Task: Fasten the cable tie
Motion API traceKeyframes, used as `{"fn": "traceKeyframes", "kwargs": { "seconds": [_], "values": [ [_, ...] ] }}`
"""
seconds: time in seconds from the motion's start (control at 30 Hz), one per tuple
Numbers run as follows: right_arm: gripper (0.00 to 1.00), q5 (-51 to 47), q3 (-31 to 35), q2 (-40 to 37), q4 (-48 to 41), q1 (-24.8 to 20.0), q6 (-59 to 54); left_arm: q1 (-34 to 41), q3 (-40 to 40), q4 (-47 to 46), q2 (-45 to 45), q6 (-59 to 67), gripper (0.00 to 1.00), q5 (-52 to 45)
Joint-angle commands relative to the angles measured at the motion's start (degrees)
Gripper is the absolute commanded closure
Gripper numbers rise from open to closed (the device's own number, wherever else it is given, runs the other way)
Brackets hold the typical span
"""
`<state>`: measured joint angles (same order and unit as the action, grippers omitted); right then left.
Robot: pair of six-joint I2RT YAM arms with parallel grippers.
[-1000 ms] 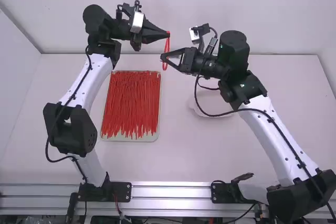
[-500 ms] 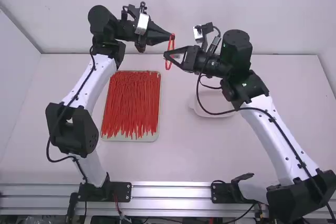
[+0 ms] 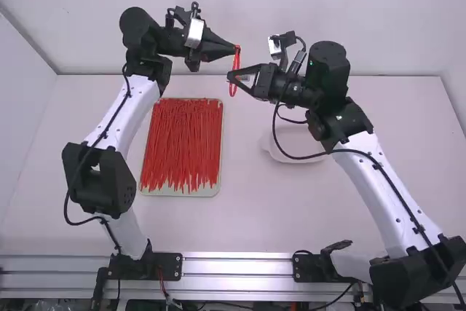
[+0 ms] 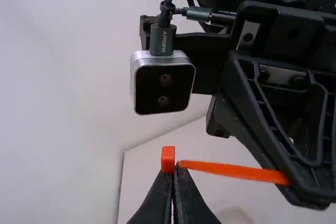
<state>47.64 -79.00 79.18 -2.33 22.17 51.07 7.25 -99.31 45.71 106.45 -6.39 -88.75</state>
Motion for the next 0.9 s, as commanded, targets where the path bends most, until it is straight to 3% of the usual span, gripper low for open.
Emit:
{"fn": "traceKeyframes", "kwargs": {
  "seconds": [0.0, 0.87],
  "values": [
    [1.00, 0.33, 0.33, 0.24, 0.22, 0.00, 0.59, -0.90, 0.39, 0.28, 0.22, 0.81, 0.98, -0.42],
    [1.00, 0.55, 0.33, 0.24, 0.46, 0.04, 0.15, 0.63, 0.37, 1.44, 0.22, 0.24, 0.98, -0.85]
  ]
}}
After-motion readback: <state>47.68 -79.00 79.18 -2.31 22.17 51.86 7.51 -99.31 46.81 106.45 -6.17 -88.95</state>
